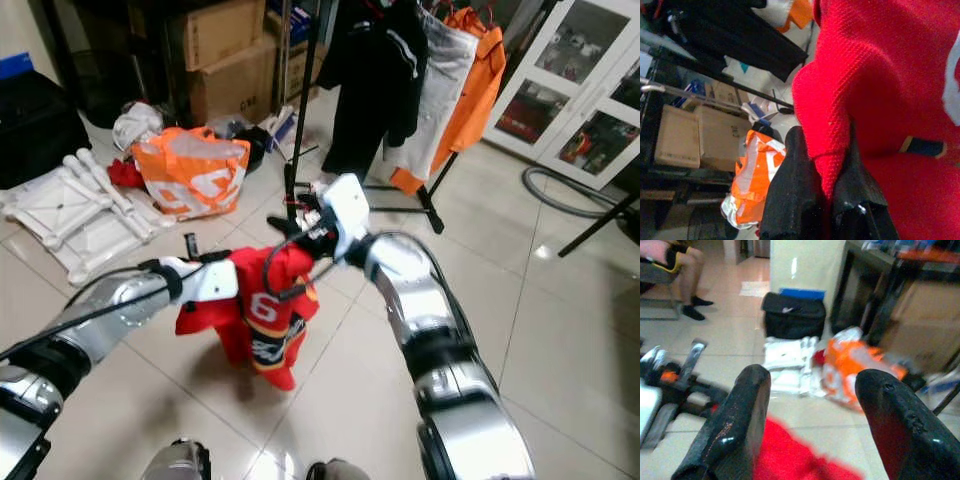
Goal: Hang hanger
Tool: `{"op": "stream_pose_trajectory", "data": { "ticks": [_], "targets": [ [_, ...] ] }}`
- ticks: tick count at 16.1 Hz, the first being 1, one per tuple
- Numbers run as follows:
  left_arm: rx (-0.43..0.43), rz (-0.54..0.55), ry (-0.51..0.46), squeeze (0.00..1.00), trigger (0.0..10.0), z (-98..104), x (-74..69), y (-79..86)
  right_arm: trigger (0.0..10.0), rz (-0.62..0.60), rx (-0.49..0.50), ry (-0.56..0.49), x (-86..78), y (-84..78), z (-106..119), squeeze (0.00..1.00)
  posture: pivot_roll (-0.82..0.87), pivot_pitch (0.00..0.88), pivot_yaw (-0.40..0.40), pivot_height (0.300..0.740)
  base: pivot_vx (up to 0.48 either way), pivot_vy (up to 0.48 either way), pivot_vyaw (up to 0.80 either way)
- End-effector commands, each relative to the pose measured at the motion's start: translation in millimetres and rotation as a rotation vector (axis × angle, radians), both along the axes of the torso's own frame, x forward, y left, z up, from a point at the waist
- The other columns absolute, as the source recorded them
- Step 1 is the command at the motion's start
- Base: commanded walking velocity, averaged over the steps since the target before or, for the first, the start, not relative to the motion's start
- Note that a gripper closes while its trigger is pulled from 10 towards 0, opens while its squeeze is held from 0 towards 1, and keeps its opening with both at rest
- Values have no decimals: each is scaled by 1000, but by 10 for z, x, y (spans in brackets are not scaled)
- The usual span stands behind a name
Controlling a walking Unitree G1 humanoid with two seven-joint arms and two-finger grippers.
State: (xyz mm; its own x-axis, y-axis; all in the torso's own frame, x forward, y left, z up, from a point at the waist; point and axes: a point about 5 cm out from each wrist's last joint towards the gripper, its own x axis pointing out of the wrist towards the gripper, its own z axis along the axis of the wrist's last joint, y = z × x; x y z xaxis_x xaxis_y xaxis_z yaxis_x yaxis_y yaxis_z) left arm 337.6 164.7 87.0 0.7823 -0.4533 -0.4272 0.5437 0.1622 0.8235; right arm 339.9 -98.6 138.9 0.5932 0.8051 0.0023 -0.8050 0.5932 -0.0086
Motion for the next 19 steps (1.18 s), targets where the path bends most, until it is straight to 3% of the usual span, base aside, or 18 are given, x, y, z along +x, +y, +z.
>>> {"op": "stream_pose_trajectory", "data": {
  "ticks": [1, 3, 6, 7, 8, 11, 13, 16, 17, 19],
  "targets": [
    [-75, -4, -25, 0, 0, 86, 29, -50, 10000, 59, 73, 17, -45, -73, 181, 0, 64, 69, -111, 740, 0, 0, 0],
    [-155, 31, -12, 0, 0, 102, 34, -36, 10000, 80, 138, 48, -67, -124, 289, 0, 64, 68, -113, 740, 0, 0, 0],
    [-300, 127, -9, 0, 0, 200, 70, 168, 10000, 15, 183, 112, -53, -504, 315, 0, 66, 70, -116, 740, 0, 0, 0],
    [-349, 127, -15, 0, 0, 267, 62, 233, 10000, -7, 189, 163, -86, -684, 279, 0, 65, 71, -116, 740, 0, 0, 0],
    [-393, 117, -20, 0, 0, 314, 53, 246, 10000, -12, 171, 187, -113, -742, 237, 0, 65, 71, -116, 740, 0, 0, 0],
    [-581, 92, 21, 0, 0, 428, 25, 236, 10000, 33, 106, 271, -216, -755, 24, 0, 65, 72, -113, 740, 0, 0, 0],
    [-819, 100, 155, 0, 0, 454, 5, 149, 10000, -26, 26, 332, -215, -733, -253, 0, 69, 71, -113, 740, 0, 0, 0],
    [-1005, 85, 304, 0, 0, 397, -50, 54, 10000, -114, -20, 317, -139, -614, -382, 0, 68, 70, -108, 740, 0, 0, 0],
    [-1060, 54, 386, 0, 510, 351, -110, 2, 10000, -151, -28, 296, -87, -508, -404, 0, 70, 68, -106, 740, 0, 0, 0],
    [-1098, 20, 466, 0, 4902, 325, -177, -62, 10000, -169, -20, 277, -41, -404, -391, 0, 72, 63, -106, 740, 0, 0, 0]
  ]
}}
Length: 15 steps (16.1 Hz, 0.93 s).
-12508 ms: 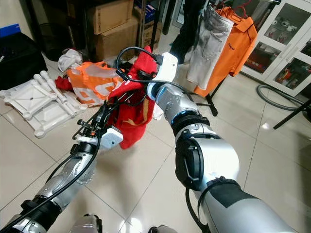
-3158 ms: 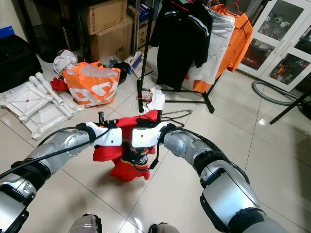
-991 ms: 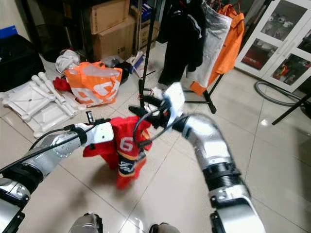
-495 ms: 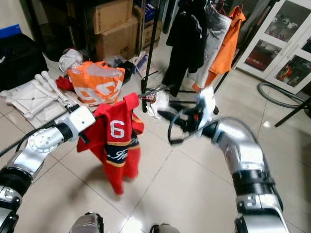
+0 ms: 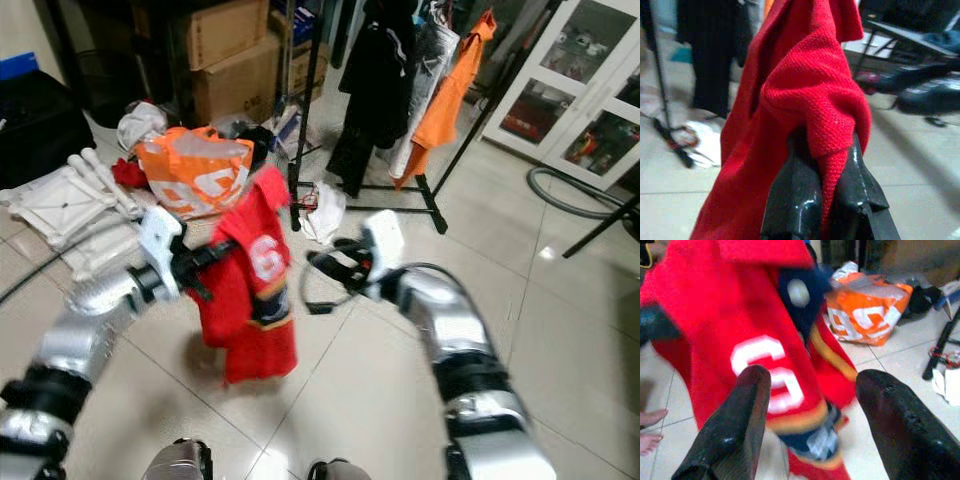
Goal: Hang hanger
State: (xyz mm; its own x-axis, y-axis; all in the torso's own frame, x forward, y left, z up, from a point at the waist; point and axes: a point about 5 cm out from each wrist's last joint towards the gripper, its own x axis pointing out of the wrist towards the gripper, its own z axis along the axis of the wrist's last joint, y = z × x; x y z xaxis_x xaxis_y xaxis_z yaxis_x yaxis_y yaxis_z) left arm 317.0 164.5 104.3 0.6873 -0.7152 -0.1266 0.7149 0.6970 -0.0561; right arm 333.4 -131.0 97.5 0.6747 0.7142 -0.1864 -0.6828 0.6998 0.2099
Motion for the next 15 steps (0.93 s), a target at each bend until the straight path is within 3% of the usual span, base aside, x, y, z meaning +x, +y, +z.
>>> {"op": "stream_pose_trajectory", "data": {
  "ticks": [1, 15],
  "targets": [
    [-35, -49, -47, 0, 10000, 147, 14, -70, 10000, -35, -17, -22, 43, -60, 35, 0, 72, 63, -106, 740, 0, 0, 0],
    [-35, -49, -47, 0, 10000, 147, 14, -70, 10000, -35, -17, -22, 43, -60, 35, 0, 72, 63, -106, 740, 0, 0, 0]
  ]
}}
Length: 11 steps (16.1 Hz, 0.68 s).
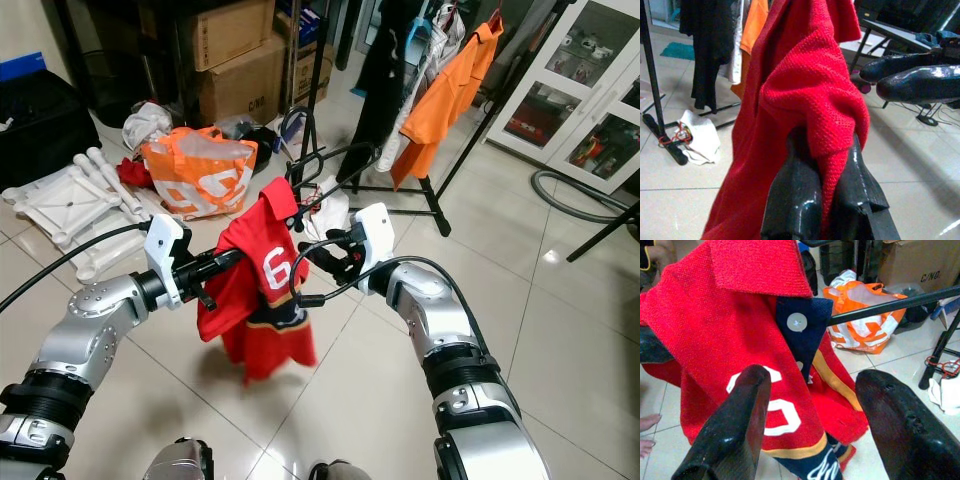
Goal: Hang hanger
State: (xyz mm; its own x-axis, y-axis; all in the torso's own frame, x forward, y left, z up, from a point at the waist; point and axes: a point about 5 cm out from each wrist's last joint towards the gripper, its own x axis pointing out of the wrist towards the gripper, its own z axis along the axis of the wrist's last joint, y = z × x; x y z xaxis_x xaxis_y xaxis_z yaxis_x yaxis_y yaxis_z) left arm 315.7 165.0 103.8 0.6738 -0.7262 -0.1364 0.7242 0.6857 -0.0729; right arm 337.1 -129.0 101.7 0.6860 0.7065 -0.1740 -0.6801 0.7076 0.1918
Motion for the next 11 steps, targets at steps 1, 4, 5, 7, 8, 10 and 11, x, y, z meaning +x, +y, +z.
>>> {"op": "stream_pose_trajectory", "data": {
  "ticks": [1, 4, 5, 7, 8, 10, 11],
  "targets": [
    [-31, -33, -66, 0, 10000, 151, 27, -75, 10000, -25, -13, 1, 6, -80, -7, 0, 72, 63, -106, 740, 0, 0, 0],
    [123, -77, 66, 0, 10000, -224, -221, -11, 10000, -284, 16, 14, 207, -7, -14, 0, 82, 55, -117, 740, 0, 0, 0],
    [137, -27, 65, 0, 10000, -262, -206, -2, 10000, -300, 8, 15, 200, -6, -39, 0, 82, 55, -117, 740, 0, 0, 0],
    [151, 124, 67, 0, 10000, -338, -157, 52, 10000, -321, -37, 2, 161, 24, -116, 0, 82, 57, -115, 740, 0, 0, 0],
    [157, 145, 66, 0, 10000, -356, -161, 53, 10000, -327, -39, 5, 151, 30, -138, 0, 82, 57, -115, 740, 0, 0, 0],
    [132, 232, 69, 0, 10000, -395, -179, 48, 10000, -392, -81, 16, 124, 7, -258, 0, 86, 58, -117, 740, 0, 0, 0],
    [144, 260, 63, 0, 10000, -416, -192, 87, 10000, -428, -93, 34, 105, -29, -321, 0, 89, 59, -118, 740, 0, 0, 0]
  ]
}}
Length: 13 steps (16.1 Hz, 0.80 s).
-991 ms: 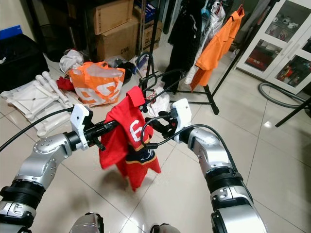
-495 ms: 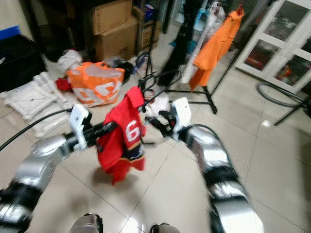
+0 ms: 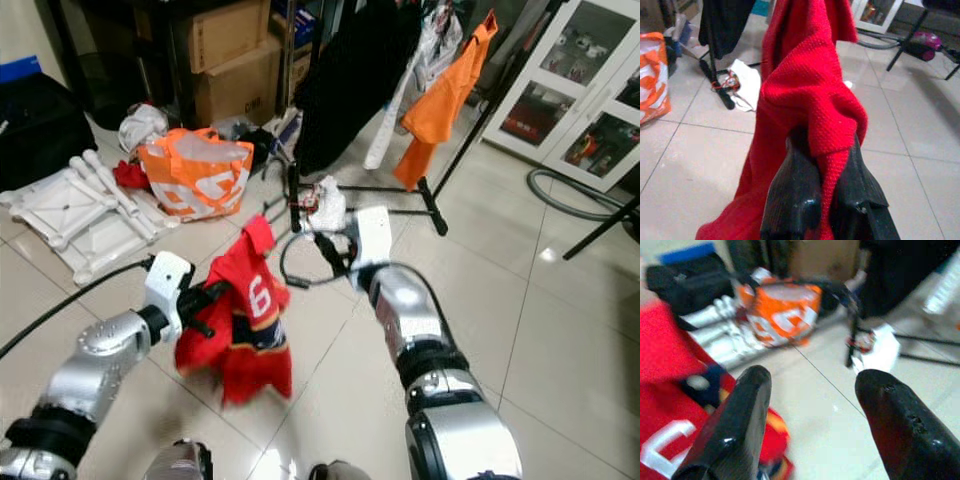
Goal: Hang hanger
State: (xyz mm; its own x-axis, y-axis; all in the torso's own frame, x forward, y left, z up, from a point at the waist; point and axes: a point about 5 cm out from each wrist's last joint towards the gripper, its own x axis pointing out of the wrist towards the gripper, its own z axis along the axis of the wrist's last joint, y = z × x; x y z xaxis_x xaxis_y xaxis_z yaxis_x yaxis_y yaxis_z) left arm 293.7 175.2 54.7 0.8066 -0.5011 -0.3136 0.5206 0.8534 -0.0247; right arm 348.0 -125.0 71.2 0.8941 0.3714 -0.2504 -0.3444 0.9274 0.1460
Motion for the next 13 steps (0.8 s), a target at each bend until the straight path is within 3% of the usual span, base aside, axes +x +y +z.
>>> {"op": "stream_pose_trajectory", "data": {
  "ticks": [1, 3, 8, 9, 13],
  "targets": [
    [21, 23, -52, 0, 10000, 60, 27, 43, 10000, -47, -28, 4, -19, -89, -52, 0, 94, 60, -118, 740, 0, 0, 0],
    [59, 78, -57, 0, 10000, 63, 38, 189, 10000, -55, -50, 24, -42, -105, -103, 0, 96, 61, -118, 740, 0, 0, 0],
    [10, 250, -85, 0, 10000, 74, 95, 254, 10000, -56, -61, 24, -24, -72, -106, 0, 100, 63, -118, 740, 0, 0, -723],
    [51, 273, -99, 0, 10000, 67, 103, 282, 10000, -51, -77, 16, -25, -69, -105, 0, 100, 63, -118, 740, 0, 0, -763],
    [86, 280, -125, 0, 10000, 76, 108, 283, 10000, -48, -87, 6, -28, -56, -110, 0, 106, 66, -125, 740, 0, 68, -108]
  ]
}}
